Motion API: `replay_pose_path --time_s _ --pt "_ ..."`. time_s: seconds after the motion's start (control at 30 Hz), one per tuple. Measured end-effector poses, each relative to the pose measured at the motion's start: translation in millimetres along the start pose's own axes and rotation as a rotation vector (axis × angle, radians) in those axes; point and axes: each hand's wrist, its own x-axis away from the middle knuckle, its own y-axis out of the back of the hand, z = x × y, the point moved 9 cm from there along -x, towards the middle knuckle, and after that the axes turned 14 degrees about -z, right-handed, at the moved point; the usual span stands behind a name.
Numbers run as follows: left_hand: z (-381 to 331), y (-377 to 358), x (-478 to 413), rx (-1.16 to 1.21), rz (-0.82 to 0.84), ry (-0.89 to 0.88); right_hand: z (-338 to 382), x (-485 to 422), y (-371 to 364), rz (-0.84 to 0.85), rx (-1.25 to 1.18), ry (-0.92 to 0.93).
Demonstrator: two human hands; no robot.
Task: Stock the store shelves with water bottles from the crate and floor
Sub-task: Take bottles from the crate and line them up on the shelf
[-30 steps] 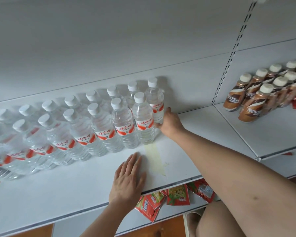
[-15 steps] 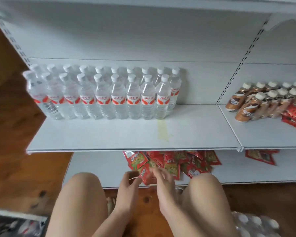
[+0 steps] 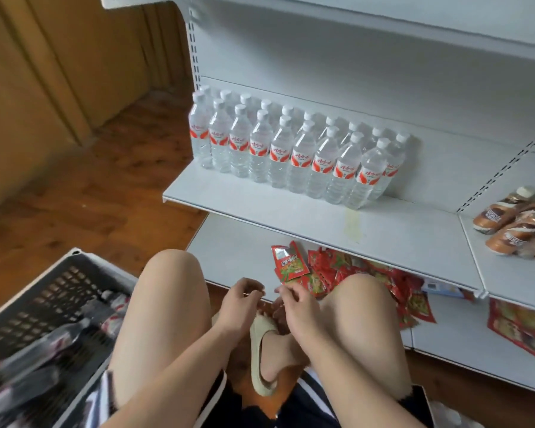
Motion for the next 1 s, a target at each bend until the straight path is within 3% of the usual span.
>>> replay_pose_path --time_s 0.17,0.37,0.73,1.0 --pt "5 49 6 -0.083 -0.114 -0.033 28 0 -54 0.126 -0.048 0.042" --pt "20 137 28 -0.088 -0.389 0.018 76 48 -126 0.400 0.005 0.222" --pt "103 266 114 0.040 -0.827 0.258 112 175 -205 0.870 0.149 0.457" --pt "177 302 149 0.234 -0.995 0.437 101 209 -254 1.069 0.287 0.519"
